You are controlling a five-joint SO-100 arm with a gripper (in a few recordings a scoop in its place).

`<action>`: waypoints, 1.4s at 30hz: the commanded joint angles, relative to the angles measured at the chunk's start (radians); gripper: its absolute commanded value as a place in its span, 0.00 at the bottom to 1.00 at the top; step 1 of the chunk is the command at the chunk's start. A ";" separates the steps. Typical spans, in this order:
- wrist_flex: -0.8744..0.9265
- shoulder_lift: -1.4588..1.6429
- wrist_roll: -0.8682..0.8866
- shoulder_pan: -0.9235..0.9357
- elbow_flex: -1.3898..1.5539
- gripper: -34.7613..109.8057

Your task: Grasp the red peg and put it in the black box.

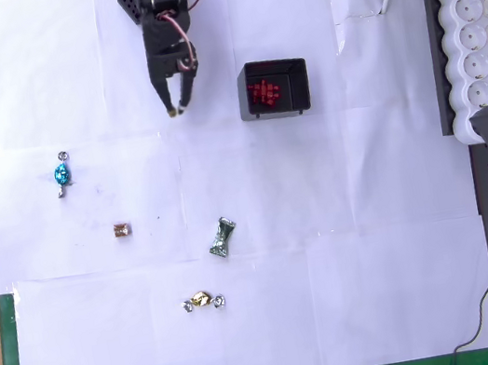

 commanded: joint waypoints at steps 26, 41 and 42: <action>0.606 -0.084 0.035 -0.031 -0.081 0.24; 0.606 -0.084 0.035 -0.031 -0.081 0.24; 0.606 -0.084 0.035 -0.031 -0.081 0.24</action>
